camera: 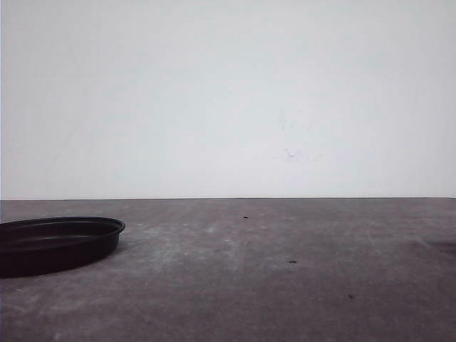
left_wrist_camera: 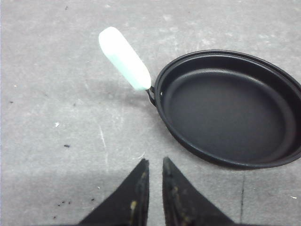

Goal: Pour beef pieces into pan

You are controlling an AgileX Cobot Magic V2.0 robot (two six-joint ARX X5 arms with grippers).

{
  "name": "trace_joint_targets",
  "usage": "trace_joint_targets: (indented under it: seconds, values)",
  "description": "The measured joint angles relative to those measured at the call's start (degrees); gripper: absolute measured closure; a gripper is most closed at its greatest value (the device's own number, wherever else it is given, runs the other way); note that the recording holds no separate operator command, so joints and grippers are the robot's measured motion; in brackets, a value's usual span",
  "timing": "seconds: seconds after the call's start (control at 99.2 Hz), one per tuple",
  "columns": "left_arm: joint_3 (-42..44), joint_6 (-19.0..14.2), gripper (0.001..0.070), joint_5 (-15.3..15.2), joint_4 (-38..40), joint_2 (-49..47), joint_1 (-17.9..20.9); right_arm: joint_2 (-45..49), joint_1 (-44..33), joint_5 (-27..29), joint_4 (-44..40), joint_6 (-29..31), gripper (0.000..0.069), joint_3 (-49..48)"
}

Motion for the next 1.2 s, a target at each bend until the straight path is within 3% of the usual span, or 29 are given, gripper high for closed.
trace_joint_targets:
  seconds: [0.736, 0.897, 0.988, 1.129, 1.199]
  values:
    - [0.0, 0.0, 0.0680, 0.0, 0.0, 0.0, 0.0, 0.0, 0.0, -0.1, 1.9, 0.1, 0.0687, 0.0]
    - [0.0, -0.2, 0.0680, 0.0, 1.1, 0.0, 0.0, 0.0, 0.0, 0.0, 3.4, 3.4, 0.0687, 0.0]
    - [0.0, -3.4, 0.0681, 0.0, 3.5, 0.0, 0.0, 0.0, 0.0, 0.1, 2.6, 4.8, 0.0687, 0.0]
    - [0.0, -13.5, 0.0680, 0.0, 5.8, 0.0, 0.0, 0.0, 0.0, 4.4, -0.2, 5.3, 0.0687, 0.0]
    - [0.0, -16.4, 0.0681, 0.0, 5.7, 0.0, 0.0, 0.1, 0.0, 6.3, -0.1, 5.8, 0.0687, 0.0]
